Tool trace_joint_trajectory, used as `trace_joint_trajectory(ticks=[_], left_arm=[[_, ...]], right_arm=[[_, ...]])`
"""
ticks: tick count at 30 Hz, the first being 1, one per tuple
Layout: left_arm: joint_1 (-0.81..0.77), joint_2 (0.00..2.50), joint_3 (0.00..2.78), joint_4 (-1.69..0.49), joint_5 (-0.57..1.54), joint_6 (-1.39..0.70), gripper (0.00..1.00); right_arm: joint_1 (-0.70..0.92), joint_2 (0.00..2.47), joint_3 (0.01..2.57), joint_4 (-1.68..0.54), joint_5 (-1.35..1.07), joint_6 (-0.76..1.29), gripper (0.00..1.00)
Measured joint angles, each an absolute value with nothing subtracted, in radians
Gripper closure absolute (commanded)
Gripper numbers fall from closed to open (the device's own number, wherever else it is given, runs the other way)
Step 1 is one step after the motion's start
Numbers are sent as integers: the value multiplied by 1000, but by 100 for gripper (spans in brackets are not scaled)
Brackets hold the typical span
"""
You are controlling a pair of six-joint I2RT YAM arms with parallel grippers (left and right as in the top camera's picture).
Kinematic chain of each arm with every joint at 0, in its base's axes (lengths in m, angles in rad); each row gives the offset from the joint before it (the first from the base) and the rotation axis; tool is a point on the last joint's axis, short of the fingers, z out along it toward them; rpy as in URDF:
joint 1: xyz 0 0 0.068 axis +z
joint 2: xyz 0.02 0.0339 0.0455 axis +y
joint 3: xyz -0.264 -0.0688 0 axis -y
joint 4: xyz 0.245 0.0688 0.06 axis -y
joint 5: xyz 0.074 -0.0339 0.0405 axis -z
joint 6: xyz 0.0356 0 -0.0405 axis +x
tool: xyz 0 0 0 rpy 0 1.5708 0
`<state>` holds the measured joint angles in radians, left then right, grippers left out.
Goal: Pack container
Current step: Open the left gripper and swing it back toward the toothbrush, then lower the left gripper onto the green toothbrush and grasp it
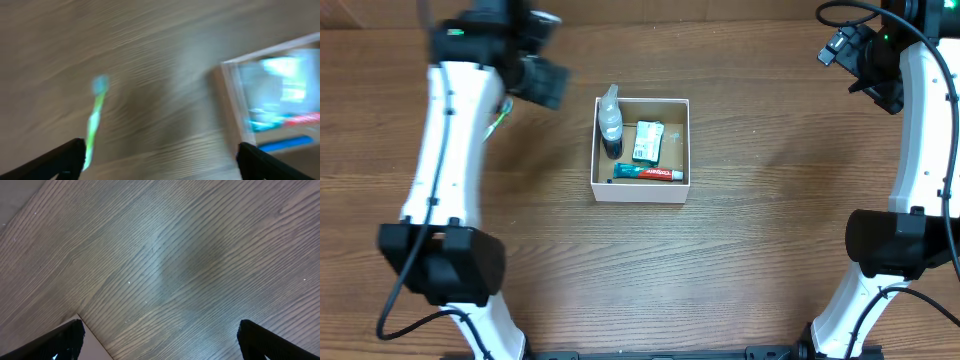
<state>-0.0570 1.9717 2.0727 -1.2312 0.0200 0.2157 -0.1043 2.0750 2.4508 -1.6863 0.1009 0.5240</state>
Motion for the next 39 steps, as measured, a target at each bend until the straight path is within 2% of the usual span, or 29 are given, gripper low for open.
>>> trace_joint_trajectory(ticks=[4, 17, 28, 39], left_arm=[[53, 1971, 2023, -1179, 12, 208, 0], [187, 1975, 1593, -845, 14, 236, 0], [205, 1975, 1404, -588, 18, 245, 0], [205, 1975, 1303, -445, 33, 256, 0]], right_arm=[[-104, 2075, 2451, -1686, 101, 524, 0], [-104, 2075, 2451, -1686, 101, 524, 0], [-104, 2075, 2451, -1686, 101, 523, 0], [-104, 2075, 2451, -1686, 101, 523, 0]])
